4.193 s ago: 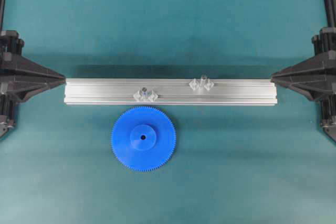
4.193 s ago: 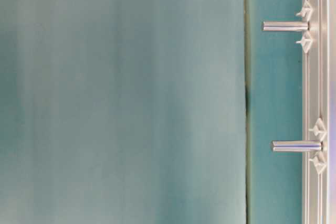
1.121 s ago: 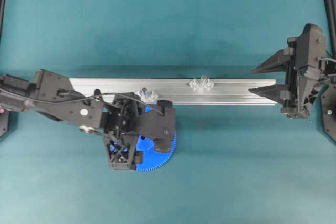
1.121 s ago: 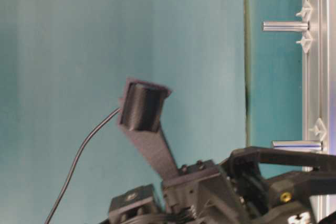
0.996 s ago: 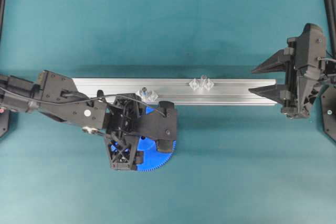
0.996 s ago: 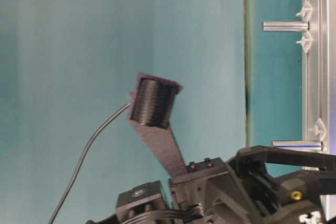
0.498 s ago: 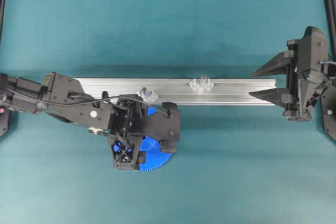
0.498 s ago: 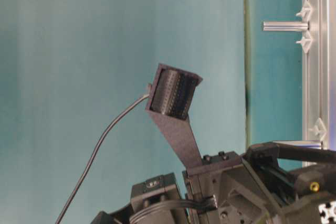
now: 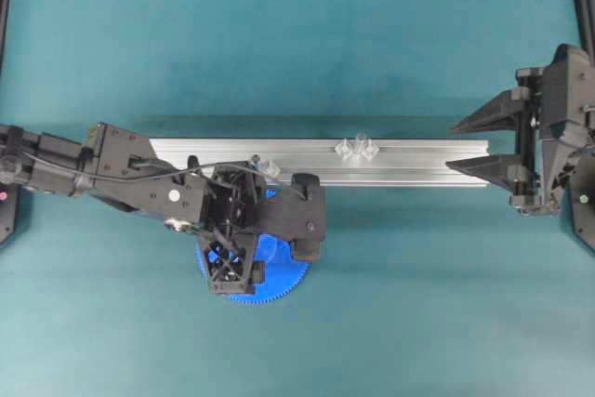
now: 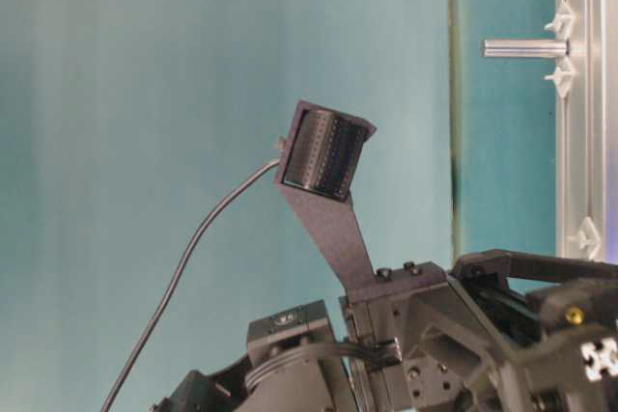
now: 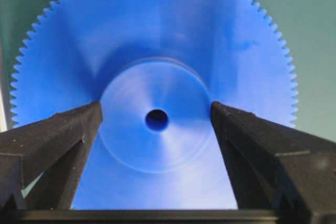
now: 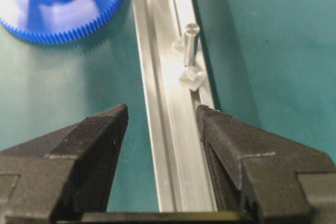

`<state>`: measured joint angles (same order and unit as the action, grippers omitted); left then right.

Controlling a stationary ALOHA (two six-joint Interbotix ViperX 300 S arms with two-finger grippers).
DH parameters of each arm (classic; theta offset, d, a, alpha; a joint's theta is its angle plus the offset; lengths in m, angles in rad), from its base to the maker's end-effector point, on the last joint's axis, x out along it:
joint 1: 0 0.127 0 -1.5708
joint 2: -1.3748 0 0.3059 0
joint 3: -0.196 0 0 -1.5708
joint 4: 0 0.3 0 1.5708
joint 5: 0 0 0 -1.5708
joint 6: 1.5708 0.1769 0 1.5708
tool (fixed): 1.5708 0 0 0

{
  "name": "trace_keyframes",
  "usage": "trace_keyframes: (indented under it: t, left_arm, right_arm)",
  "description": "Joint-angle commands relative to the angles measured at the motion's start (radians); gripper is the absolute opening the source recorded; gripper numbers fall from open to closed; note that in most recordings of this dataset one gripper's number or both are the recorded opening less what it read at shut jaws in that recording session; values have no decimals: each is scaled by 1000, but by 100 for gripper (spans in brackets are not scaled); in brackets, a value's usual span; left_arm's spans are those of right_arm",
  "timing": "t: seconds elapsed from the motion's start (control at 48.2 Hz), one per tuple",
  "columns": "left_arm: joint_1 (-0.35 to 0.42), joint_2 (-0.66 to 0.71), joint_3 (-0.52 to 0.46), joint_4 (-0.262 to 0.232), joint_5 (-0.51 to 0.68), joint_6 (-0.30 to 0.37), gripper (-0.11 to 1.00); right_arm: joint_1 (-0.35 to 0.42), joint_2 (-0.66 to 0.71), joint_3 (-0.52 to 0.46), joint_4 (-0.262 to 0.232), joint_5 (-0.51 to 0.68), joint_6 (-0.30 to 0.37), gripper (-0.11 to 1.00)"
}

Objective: Insert the large gear onto the shaft.
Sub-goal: 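Lower the left gripper and close it on the blue gear's hub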

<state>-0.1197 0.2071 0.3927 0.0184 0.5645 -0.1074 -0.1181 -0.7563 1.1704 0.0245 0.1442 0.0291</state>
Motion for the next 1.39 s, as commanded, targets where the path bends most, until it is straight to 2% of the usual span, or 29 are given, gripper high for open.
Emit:
trace_keyframes:
  t: [0.0,0.394,0.726,0.934,1.37]
  left_arm:
    - [12,-3,-11,3,-2,-2,93]
    - [2,3,15,3,8,-5,93]
    - [-23,5,21,3,12,9,93]
    - [-23,3,23,3,84,32,93]
    - [-23,0,18,3,98,29,92]
  right_arm:
    - [2,-8,-9,2,-5,8,63]
    - [6,-15,-3,3,-3,41,63]
    - [15,-15,-3,3,-3,46,63]
    - [18,-17,0,3,-5,48,63]
    - [20,-17,2,3,-5,46,62]
